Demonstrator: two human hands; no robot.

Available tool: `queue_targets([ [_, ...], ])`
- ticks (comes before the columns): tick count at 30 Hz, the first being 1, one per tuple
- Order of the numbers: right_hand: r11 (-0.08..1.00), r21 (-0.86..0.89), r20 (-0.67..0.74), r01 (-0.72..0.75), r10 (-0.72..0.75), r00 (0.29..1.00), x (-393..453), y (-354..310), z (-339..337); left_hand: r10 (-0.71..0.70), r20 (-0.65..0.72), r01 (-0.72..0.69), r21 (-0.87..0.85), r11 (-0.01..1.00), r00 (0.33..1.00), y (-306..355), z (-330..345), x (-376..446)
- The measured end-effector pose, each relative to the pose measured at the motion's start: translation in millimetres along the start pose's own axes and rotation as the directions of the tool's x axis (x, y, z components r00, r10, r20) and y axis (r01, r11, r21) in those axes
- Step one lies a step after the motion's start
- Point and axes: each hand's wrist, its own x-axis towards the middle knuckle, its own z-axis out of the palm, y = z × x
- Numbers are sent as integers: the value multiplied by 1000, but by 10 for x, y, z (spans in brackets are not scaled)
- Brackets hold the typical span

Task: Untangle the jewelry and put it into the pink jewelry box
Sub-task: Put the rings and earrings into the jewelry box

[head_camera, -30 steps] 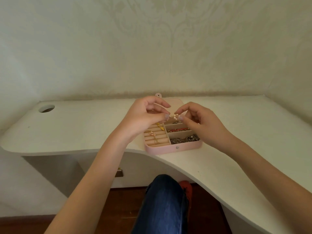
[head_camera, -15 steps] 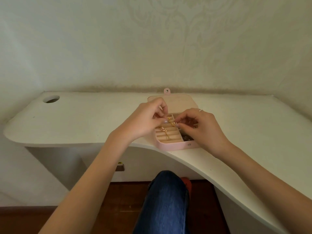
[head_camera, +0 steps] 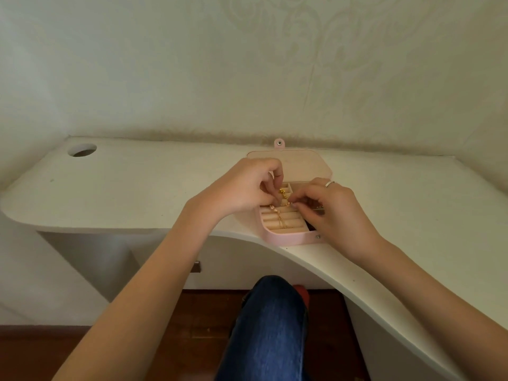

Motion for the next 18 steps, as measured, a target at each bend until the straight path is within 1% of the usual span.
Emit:
queue_targets([
  [2, 1000, 1, 3, 1, -1, 1000, 6, -3, -1, -27, 80, 23, 55, 998, 996, 56, -32, 76],
  [5, 1000, 7, 10, 1, -1, 1000, 6, -10, -5, -119, 182, 92, 146, 985, 976, 136, -90, 217],
  [9, 1000, 0, 20, 10, -10, 1000, 8, -7, 16, -193, 356, 155, 133, 979, 915, 167, -162, 366],
  [12, 999, -32, 31, 33, -32, 999, 15, -9, 20, -218, 407, 157, 177, 972, 887, 167, -188, 429],
  [15, 988, -121, 48, 92, -87, 995, 25, -35, 2, -240, 438, 158, 216, 964, 866, 182, -201, 472],
  [18, 976, -183, 113, 119, -99, 989, 63, -95, -40, -250, 442, 144, 259, 955, 861, 194, -206, 506],
])
